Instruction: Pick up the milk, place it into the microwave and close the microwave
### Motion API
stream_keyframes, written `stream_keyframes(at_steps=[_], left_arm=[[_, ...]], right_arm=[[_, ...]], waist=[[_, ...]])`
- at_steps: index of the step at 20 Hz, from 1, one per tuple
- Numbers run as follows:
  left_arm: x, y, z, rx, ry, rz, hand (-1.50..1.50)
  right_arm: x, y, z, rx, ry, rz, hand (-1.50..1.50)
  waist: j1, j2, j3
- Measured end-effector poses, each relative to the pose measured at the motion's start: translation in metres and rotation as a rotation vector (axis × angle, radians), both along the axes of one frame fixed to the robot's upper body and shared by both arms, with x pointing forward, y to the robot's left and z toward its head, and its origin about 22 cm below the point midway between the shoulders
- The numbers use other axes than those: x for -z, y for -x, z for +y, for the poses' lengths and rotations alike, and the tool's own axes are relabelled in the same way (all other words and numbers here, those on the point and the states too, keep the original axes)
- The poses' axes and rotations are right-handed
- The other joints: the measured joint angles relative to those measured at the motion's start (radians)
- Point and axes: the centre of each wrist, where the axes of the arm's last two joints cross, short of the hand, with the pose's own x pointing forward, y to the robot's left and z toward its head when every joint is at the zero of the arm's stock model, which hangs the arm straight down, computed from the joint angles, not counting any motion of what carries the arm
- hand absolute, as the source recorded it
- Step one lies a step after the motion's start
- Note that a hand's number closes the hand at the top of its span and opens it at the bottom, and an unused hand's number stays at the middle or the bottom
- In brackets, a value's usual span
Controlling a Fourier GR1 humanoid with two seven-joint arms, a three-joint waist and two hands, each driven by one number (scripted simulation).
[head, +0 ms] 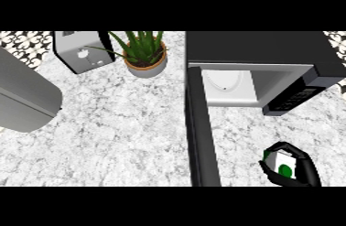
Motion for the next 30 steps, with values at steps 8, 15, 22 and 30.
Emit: stream_keyframes(at_steps=[8,15,22,30], left_arm=[[0.001,0.001,0.006,-0.004,0.006,-0.004,-1.50],[0.001,0.005,0.009,0.001,0.012,0.001,-1.50],[0.002,0.010,0.011,-0.013,0.019,0.014,-1.50],[0.002,0.012,0.013,-0.026,0.022,0.012,-1.50]], right_arm=[[-0.010,-0.026,0.009,-0.021,-0.031,-0.062,1.50],[-0.024,-0.055,0.016,-0.055,-0.069,-0.097,1.50],[-0.044,-0.068,0.040,-0.150,-0.110,-0.155,1.50],[-0.091,-0.087,0.082,-0.162,-0.104,-0.205,1.50]], waist=[[-0.004,0.000,0.000],[-0.003,-0.001,-0.001],[-0.016,-0.005,-0.002],[-0.016,-0.004,-0.002]])
